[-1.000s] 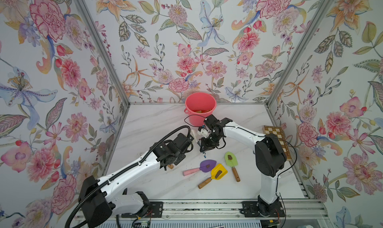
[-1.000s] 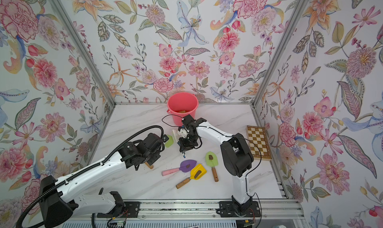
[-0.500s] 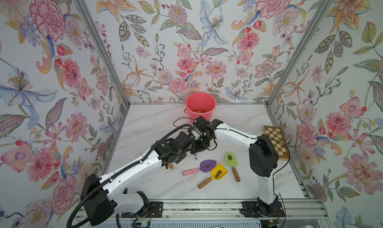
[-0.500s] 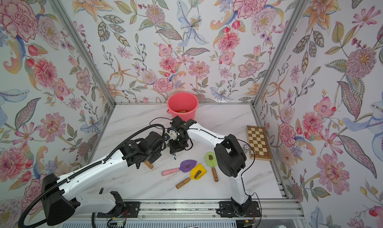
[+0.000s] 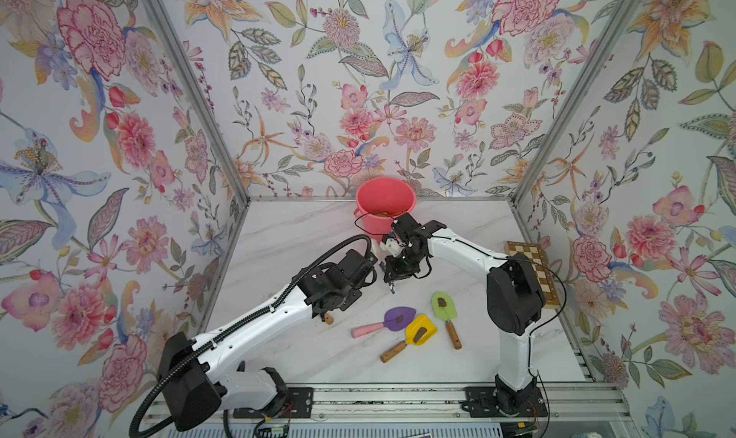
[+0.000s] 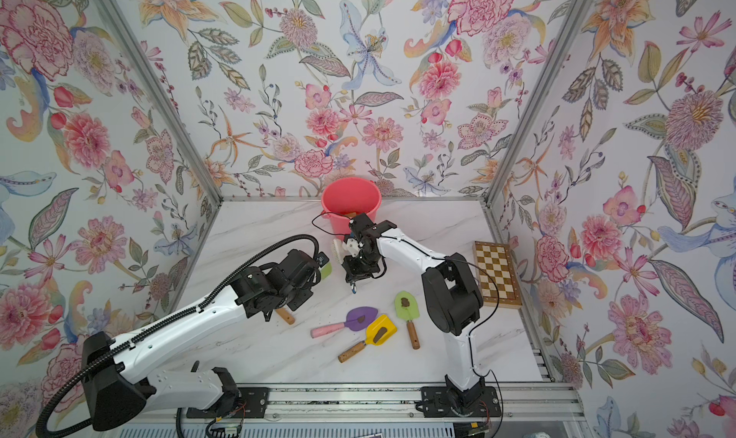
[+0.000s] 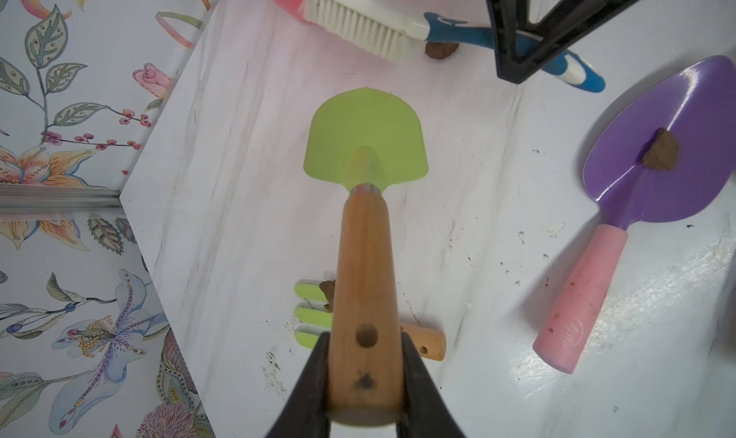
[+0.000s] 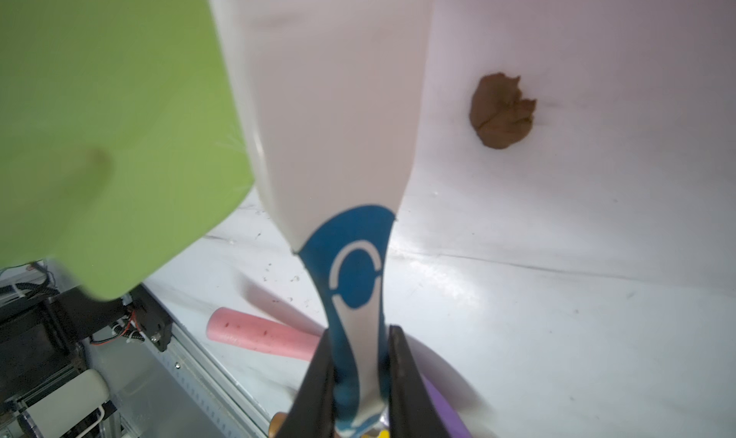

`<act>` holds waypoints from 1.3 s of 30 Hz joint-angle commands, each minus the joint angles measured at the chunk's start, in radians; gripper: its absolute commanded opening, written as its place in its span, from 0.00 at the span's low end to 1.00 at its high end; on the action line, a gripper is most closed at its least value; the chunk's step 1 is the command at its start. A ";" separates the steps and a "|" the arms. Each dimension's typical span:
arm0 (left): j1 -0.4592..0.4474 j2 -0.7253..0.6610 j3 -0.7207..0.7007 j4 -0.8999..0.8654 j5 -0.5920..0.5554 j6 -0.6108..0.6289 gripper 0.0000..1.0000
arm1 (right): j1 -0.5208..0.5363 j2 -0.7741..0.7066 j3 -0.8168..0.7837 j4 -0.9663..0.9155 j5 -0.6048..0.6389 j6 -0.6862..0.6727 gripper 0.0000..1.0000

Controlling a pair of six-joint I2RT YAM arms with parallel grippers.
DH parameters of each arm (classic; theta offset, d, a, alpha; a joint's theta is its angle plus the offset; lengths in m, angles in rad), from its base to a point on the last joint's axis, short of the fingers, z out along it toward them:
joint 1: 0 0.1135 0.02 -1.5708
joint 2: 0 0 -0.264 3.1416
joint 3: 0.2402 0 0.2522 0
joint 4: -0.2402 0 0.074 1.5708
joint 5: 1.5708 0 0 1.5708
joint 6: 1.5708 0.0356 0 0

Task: Brush the soil off the hand trowel and place it into the bucket
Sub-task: Brush off the soil from the hand trowel.

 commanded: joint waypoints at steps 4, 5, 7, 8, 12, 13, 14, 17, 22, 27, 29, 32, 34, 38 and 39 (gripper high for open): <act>-0.012 0.028 0.065 0.032 -0.022 0.031 0.00 | 0.105 -0.036 -0.001 -0.001 -0.050 0.027 0.00; -0.012 0.027 0.070 0.024 -0.018 0.032 0.00 | 0.113 -0.025 -0.003 0.002 -0.044 0.031 0.00; -0.012 0.017 0.077 0.001 -0.017 0.028 0.00 | 0.119 -0.005 -0.008 0.011 -0.052 0.031 0.00; -0.012 0.007 0.077 -0.006 -0.018 0.026 0.00 | 0.116 0.005 -0.009 0.016 -0.056 0.030 0.00; -0.013 -0.025 0.081 -0.025 -0.019 0.013 0.00 | 0.095 0.062 0.002 0.020 -0.078 0.011 0.00; -0.015 -0.030 0.084 -0.032 -0.025 0.011 0.00 | 0.088 0.083 0.004 0.021 -0.079 0.005 0.00; -0.016 -0.033 0.090 -0.038 -0.030 0.006 0.00 | 0.080 0.099 0.007 0.021 -0.078 -0.001 0.00; -0.017 -0.047 0.108 -0.051 -0.029 -0.005 0.00 | 0.064 0.125 0.012 0.021 -0.045 -0.019 0.00; -0.016 -0.064 0.126 -0.077 -0.020 -0.033 0.00 | 0.022 0.102 0.008 0.022 -0.003 -0.021 0.00; 0.055 -0.014 0.184 -0.132 0.110 -0.179 0.00 | -0.029 -0.042 -0.073 0.081 0.060 0.046 0.00; 0.097 0.018 0.219 -0.157 0.184 -0.241 0.00 | -0.044 -0.120 -0.131 0.141 0.065 0.093 0.00; 0.179 0.062 0.283 -0.178 0.338 -0.394 0.00 | -0.056 -0.244 -0.251 0.281 0.096 0.190 0.00; 0.235 0.087 0.323 -0.179 0.487 -0.560 0.00 | -0.048 -0.330 -0.358 0.422 0.127 0.259 0.00; 0.322 0.055 0.248 -0.059 0.744 -0.901 0.00 | 0.020 -0.434 -0.532 0.635 0.246 0.318 0.00; 0.348 0.032 0.189 0.008 0.808 -0.993 0.00 | 0.041 -0.444 -0.551 0.649 0.302 0.324 0.00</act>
